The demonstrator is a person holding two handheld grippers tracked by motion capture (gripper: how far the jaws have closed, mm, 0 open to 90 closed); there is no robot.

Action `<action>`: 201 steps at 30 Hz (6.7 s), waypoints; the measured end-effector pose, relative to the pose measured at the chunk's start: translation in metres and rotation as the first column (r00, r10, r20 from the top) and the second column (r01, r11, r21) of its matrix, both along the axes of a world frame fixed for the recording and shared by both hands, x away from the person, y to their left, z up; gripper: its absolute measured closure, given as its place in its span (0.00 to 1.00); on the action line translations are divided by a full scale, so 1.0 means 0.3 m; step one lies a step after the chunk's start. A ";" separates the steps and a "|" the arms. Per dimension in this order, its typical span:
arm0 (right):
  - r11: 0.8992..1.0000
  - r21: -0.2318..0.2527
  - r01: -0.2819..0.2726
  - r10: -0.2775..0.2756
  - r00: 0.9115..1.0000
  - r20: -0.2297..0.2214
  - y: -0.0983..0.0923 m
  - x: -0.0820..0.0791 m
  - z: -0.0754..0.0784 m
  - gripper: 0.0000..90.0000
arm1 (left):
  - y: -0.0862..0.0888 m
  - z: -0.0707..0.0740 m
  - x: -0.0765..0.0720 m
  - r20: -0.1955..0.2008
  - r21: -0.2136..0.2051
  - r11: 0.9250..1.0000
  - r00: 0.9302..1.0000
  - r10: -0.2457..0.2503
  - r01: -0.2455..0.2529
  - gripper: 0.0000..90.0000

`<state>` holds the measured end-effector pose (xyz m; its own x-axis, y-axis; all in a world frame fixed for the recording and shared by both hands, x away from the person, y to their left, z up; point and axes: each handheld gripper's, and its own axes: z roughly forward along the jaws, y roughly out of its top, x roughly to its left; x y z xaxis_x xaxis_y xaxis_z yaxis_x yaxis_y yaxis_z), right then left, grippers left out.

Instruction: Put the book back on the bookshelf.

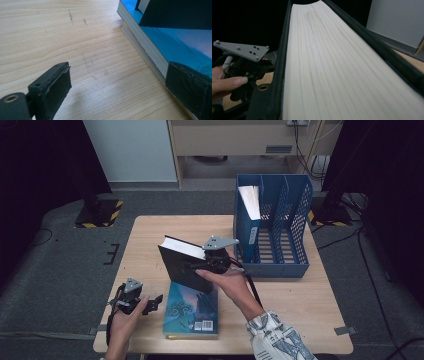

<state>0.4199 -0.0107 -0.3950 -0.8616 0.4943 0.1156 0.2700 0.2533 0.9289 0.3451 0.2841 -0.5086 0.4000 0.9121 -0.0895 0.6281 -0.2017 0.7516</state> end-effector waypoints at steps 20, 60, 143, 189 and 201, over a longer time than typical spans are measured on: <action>1.000 0.015 -0.013 0.013 1.000 -0.005 -0.008 0.000 0.002 0.54 | 0.013 0.000 -0.001 -0.003 -0.017 1.000 1.000 0.010 -0.010 0.07; 0.987 0.081 0.135 -0.116 0.971 -0.208 -0.100 0.023 0.073 0.59 | 0.070 -0.013 0.016 -0.026 -0.021 0.998 0.998 0.060 -0.060 0.07; 0.923 0.189 0.336 -0.305 0.936 -0.175 -0.651 -0.149 0.182 0.59 | 0.068 -0.075 0.041 -0.072 0.091 0.995 0.996 0.058 -0.051 0.06; 0.784 0.230 0.576 -0.553 0.817 -0.163 -0.916 -0.098 0.364 0.58 | 0.054 -0.093 0.027 -0.037 0.116 0.992 0.998 0.043 -0.039 0.01; 0.758 0.202 0.620 -0.603 0.784 -0.148 -0.949 -0.074 0.385 0.58 | 0.055 -0.093 0.028 -0.038 0.116 0.993 0.998 0.041 -0.037 0.01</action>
<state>0.3978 -0.2954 -0.2796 -0.3701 0.8649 0.3391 0.3595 -0.2033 0.9107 0.3535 0.3005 -0.5364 0.3623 0.9321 0.0019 0.6661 -0.2604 0.6989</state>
